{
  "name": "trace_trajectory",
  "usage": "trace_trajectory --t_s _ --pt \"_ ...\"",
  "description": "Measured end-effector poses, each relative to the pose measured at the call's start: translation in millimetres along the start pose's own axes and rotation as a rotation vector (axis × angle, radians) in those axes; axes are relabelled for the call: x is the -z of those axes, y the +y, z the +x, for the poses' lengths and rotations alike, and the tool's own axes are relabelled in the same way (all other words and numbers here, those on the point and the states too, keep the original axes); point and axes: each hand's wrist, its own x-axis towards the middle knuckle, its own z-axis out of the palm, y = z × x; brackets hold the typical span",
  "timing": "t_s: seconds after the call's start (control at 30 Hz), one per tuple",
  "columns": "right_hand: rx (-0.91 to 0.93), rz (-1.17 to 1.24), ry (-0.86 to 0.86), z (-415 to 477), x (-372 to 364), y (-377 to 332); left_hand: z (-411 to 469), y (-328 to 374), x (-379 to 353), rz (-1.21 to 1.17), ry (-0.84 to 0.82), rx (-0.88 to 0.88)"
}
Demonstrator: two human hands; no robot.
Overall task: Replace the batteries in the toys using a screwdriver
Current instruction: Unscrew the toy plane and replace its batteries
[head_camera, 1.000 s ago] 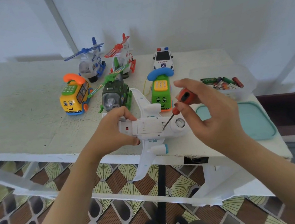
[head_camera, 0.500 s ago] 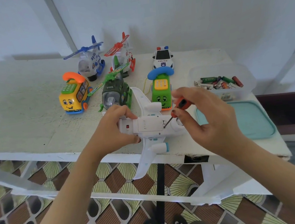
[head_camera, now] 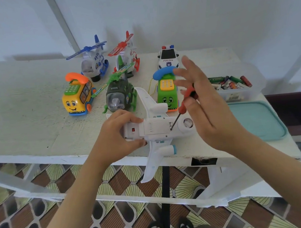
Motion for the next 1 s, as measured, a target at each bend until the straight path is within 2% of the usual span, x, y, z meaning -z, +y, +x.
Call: trace_trajectory --t_s 0.07,0.17,0.27,0.33,0.5,0.63,0.67,0.73,0.83,1.0 --pt "0.034 0.008 0.009 0.7 -0.4 -1.4 0.4 0.1 0.2 -0.009 0.000 0.002" --pt "0.092 -0.029 0.112 2.8 -2.7 -2.9 1.0 -0.2 0.0 -0.021 0.003 0.004" --pt "0.110 -0.246 0.224 5.9 -2.7 0.1 1.4 -1.0 -0.6 -0.015 0.001 -0.002" --pt "0.092 -0.334 0.238 8.6 -2.6 0.3 1.2 -1.5 -0.8 -0.017 -0.002 -0.001" --pt "0.124 -0.101 0.143 14.5 3.6 -1.6 0.7 -2.4 -0.7 -0.010 -0.004 -0.001" --pt "0.056 0.086 0.250 13.1 0.1 -3.1 0.8 -2.8 -0.3 -0.013 -0.002 0.008" --pt "0.055 0.068 0.288 13.1 -1.1 -3.2 0.6 -2.8 -0.2 -0.011 -0.002 0.007" --pt "0.105 -0.122 0.336 13.0 -1.3 -0.8 0.7 -2.7 -0.5 -0.008 -0.001 0.006" --pt "0.108 -0.274 0.302 13.3 -2.7 2.3 1.1 -2.3 -1.0 -0.021 -0.004 0.012" --pt "0.075 0.040 0.098 11.7 -2.7 -2.6 1.6 -3.5 -1.9 -0.034 -0.003 0.018"
